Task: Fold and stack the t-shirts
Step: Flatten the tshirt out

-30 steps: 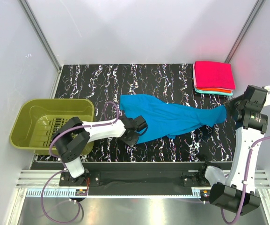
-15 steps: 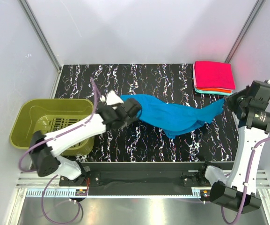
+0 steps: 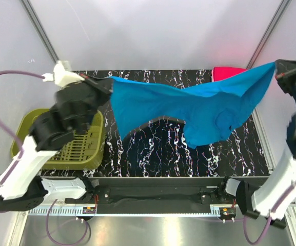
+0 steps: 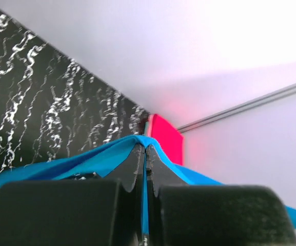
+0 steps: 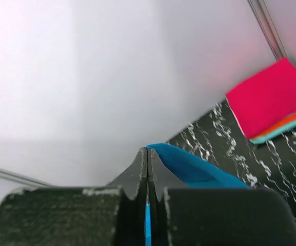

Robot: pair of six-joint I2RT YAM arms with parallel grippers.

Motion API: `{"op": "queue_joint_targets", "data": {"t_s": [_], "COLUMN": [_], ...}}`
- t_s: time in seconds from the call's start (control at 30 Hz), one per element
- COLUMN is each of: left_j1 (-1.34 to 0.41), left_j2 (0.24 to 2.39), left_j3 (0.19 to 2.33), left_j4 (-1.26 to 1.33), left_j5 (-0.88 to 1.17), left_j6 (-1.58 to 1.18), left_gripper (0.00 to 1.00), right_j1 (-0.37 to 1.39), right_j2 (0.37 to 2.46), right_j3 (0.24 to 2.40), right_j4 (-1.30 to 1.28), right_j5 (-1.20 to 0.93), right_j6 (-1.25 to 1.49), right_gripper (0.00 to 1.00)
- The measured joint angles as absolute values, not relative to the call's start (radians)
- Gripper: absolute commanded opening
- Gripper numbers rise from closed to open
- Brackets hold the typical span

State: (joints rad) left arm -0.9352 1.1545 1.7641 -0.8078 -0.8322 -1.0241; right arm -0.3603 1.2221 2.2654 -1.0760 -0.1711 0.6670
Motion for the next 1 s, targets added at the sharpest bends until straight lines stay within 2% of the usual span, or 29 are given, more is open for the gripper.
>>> {"op": "queue_joint_targets", "data": {"t_s": [0.33, 0.6, 0.7, 0.8, 0.9, 1.0], "left_j1": [-0.934, -0.934, -0.934, -0.898, -0.761, -0.579], "left_j2": [0.881, 0.857, 0.894, 0.972, 1.079, 1.213], "left_j3": [1.686, 1.666, 1.674, 1.675, 1.645, 1.593], "left_j4": [-0.744, -0.736, -0.722, -0.7, -0.662, -0.635], "left_j5": [-0.634, -0.579, -0.639, -0.718, -0.691, -0.573], "left_j6": [-0.975, -0.937, -0.883, -0.834, -0.815, -0.82], "left_gripper": [0.0, 0.0, 0.0, 0.0, 0.0, 0.0], "right_j1": [-0.361, -0.361, -0.361, -0.361, -0.361, -0.361], "right_j2": [0.926, 0.902, 0.915, 0.952, 1.05, 1.201], "right_j3": [2.44, 2.556, 2.45, 2.251, 2.001, 1.784], "right_j4": [-1.221, -1.222, -1.151, -1.022, -0.845, -0.673], "right_j5": [-0.09, 0.001, 0.001, -0.023, -0.091, -0.189], "right_j6": [0.691, 0.707, 0.699, 0.687, 0.686, 0.698], "right_gripper": [0.0, 0.0, 0.0, 0.0, 0.0, 0.0]}}
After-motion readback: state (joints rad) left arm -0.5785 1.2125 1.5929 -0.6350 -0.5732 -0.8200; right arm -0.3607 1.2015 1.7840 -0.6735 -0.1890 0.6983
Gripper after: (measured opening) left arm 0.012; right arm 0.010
